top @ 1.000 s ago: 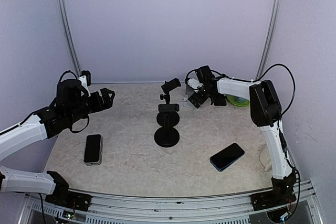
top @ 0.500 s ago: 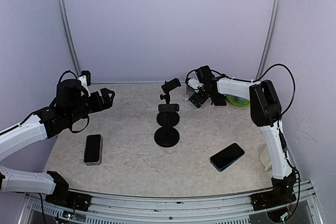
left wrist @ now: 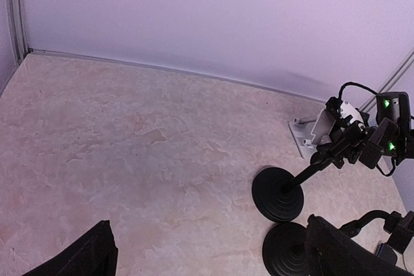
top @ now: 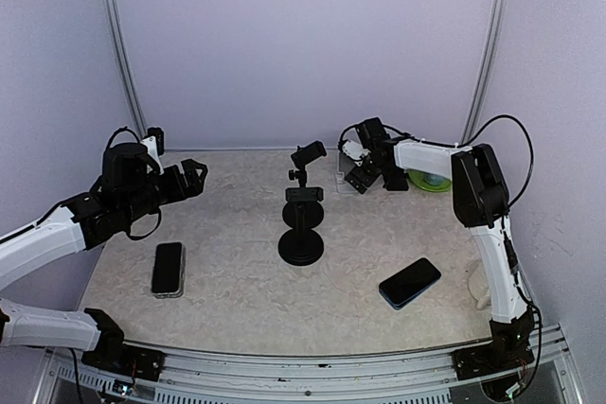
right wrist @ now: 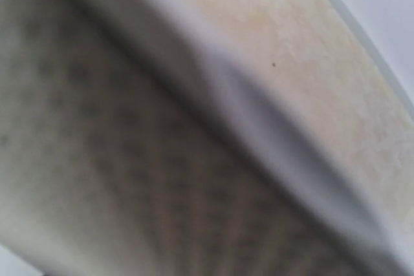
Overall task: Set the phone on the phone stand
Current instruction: Adjust the phone stand at the corner of the board.
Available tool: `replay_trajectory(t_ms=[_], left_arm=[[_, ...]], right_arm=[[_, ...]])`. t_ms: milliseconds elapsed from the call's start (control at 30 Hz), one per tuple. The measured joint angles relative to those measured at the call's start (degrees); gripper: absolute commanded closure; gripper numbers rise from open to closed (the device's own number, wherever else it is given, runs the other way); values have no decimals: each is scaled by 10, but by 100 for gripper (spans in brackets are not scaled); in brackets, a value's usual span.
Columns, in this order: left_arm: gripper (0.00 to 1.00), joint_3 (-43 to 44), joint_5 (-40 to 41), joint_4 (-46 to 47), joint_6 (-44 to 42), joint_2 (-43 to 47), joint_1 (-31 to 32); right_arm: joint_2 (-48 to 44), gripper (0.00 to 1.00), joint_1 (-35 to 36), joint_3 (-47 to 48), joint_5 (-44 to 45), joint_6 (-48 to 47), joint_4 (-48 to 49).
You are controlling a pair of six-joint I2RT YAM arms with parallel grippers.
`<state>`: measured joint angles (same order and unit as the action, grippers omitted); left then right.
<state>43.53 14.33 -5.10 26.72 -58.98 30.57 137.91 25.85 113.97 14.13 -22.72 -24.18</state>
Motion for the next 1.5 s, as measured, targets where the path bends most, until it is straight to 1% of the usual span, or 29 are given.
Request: replay_trajectory(t_ms=[533, 867, 1233, 1500], left_arm=[[1, 1, -2, 4, 0, -15, 0], [1, 1, -2, 4, 0, -15, 0], [1, 1, -2, 4, 0, -15, 0], [1, 1, -2, 4, 1, -15, 0]], right_arm=[[0, 0, 5, 1, -34, -18, 0], [17, 0, 6, 42, -35, -7, -2], [19, 0, 7, 42, -43, 8, -3], [18, 0, 11, 30, -70, 17, -2]])
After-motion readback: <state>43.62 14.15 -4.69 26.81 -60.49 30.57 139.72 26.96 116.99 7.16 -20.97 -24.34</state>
